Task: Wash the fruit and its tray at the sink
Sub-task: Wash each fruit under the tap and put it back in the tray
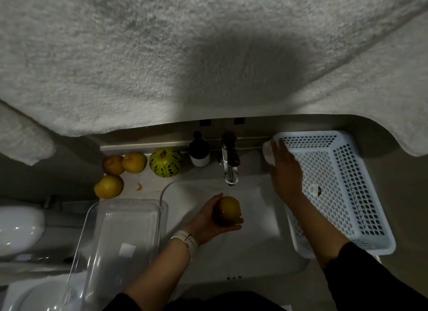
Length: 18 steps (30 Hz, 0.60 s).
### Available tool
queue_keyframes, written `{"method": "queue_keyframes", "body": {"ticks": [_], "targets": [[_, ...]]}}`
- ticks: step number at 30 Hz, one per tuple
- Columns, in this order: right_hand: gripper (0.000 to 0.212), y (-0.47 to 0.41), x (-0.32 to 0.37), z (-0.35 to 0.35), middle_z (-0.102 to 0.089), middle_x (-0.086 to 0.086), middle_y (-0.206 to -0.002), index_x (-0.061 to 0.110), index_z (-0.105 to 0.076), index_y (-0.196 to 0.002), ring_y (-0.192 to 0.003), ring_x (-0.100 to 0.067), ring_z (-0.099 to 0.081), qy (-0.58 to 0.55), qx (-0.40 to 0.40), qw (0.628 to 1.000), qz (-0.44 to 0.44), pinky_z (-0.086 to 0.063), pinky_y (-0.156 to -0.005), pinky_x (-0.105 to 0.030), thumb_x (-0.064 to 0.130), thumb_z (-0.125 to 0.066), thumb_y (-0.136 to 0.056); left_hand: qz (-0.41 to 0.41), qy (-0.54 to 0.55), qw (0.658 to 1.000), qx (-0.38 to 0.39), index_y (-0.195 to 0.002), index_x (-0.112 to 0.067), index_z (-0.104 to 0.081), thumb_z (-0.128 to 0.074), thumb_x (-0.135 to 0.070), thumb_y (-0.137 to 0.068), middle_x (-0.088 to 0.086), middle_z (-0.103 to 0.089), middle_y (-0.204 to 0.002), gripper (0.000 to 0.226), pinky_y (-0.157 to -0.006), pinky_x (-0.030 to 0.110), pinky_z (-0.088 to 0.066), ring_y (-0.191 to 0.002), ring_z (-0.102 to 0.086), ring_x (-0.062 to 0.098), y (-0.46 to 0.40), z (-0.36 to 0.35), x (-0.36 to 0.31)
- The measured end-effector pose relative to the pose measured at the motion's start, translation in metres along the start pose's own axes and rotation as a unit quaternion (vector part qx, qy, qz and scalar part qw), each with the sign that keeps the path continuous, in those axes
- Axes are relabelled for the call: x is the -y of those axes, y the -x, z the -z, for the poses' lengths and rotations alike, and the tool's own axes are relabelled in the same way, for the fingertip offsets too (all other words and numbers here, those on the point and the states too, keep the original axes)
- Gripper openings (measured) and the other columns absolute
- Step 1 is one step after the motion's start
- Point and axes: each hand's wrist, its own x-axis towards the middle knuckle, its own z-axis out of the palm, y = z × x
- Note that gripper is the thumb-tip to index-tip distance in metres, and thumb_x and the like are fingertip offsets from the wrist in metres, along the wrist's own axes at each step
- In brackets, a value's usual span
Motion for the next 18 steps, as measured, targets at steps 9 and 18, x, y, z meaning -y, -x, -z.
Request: {"method": "queue_keyframes", "body": {"ticks": [9,18], "targets": [[0.032,0.001,-0.01,0.057,-0.063,-0.019,-0.122,0.0,-0.059,-0.126,-0.113,-0.03,-0.06,-0.423,-0.138,0.885,-0.135,-0.048,-0.098,-0.045,0.013,-0.046,-0.1,0.001,0.042,0.999,0.011,-0.137,-0.002,-0.048,-0.054,-0.043,-0.091,0.03,-0.058,-0.127,0.062,-0.09,0.056,-0.05,-0.114,-0.058,0.047,0.008,0.001,0.003],[0.041,0.096,0.03,0.097,-0.05,0.008,-0.143,0.032,-0.046,-0.14,-0.129,-0.007,-0.047,-0.448,-0.044,0.892,-0.039,-0.046,-0.102,-0.034,0.034,-0.043,-0.099,0.015,0.023,0.999,0.04,-0.127,-0.01,-0.058,-0.054,-0.049,-0.086,0.022,-0.061,-0.129,0.056,-0.087,0.05,-0.048,-0.112,-0.058,0.035,0.024,-0.015,0.009]]}}
